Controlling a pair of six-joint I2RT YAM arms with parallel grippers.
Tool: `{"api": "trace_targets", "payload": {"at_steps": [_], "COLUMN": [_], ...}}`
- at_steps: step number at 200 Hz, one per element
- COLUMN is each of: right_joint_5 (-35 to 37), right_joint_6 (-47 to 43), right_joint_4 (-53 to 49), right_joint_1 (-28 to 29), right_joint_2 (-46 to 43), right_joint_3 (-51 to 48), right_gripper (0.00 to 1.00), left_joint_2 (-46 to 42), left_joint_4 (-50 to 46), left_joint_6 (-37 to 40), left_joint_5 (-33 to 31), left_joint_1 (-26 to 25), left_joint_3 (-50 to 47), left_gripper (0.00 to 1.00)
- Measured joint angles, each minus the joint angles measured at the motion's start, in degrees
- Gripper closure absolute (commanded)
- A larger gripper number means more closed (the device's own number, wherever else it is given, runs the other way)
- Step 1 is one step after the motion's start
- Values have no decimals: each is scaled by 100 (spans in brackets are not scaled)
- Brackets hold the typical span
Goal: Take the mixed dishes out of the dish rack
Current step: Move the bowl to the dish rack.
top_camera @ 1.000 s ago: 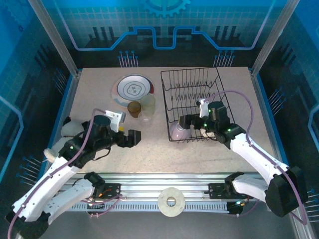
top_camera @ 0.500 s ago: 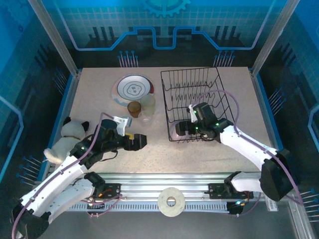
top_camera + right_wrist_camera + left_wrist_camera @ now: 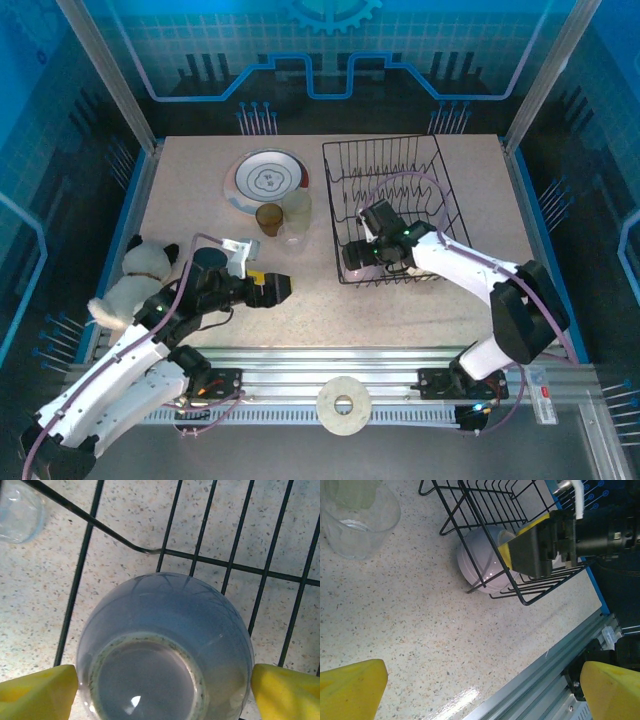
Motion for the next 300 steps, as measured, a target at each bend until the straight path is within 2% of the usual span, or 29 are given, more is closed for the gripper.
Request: {"api": "trace_targets", "payload": {"at_steps": [82,128,215,274,300], "right_joint_5": [208,201,122,149,186], "right_joint_6": [20,17,42,153,221], "right_joint_4": [-4,74,365,195,7], "right_joint_1": [7,-264,-1222,-1287,-1329], "right_joint_2": [168,302,520,616,769], "right_joint_3": [210,348,527,723,953], "right_gripper": [24,28,30,29,29], "left_joint_2": [-7,-7,7,603,1099], "left_joint_4": [0,2,26,313,481], "left_joint_6": [2,-4,-151,-258,-278], "left_joint_5": [2,59,188,424,446], "left_joint_1": [0,0,0,-42,-343], "left_joint_3": [0,0,-11,63,391], "left_gripper": [1,1,1,1,1]}}
